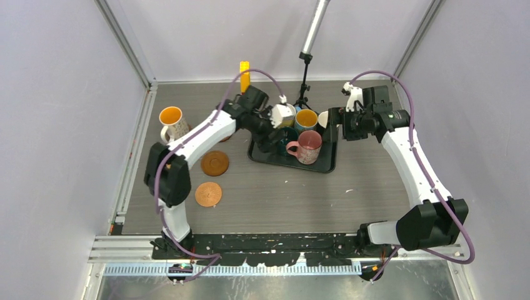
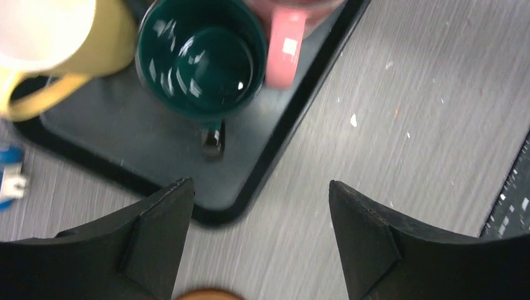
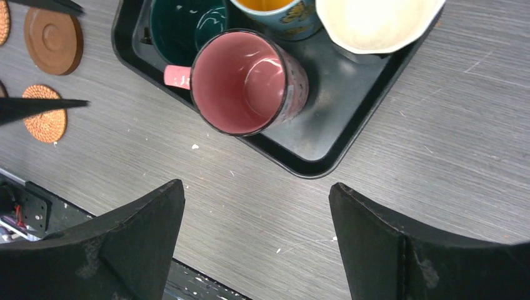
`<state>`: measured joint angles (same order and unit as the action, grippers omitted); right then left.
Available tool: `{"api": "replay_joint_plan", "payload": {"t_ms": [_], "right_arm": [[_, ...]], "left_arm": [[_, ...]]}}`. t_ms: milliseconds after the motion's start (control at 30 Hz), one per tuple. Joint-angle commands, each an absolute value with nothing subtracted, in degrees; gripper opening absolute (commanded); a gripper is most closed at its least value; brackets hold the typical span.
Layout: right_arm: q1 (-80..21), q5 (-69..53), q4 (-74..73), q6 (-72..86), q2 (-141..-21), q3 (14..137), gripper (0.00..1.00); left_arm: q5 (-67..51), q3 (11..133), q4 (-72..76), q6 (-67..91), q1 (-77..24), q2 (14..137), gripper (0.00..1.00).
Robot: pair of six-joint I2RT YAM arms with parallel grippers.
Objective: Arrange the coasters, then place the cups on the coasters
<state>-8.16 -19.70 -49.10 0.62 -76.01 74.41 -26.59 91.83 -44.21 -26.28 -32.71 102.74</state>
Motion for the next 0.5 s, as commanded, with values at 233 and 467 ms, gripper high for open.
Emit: {"api": "replay_joint_plan", "payload": {"t_ms": [233, 467], "right_arm": [[1.04, -23.82, -50.43, 3.21, -77.12, 75.6, 0.9], [2.87, -24.74, -50.59, 2.44, -76.99, 75.92, 0.9]], "left_arm": [[-21.48, 108.96, -43.24, -26.7, -41.53, 116.71, 0.7], [-20.88, 113.37, -45.7, -26.98, -44.39, 121.11, 0.59]]}}
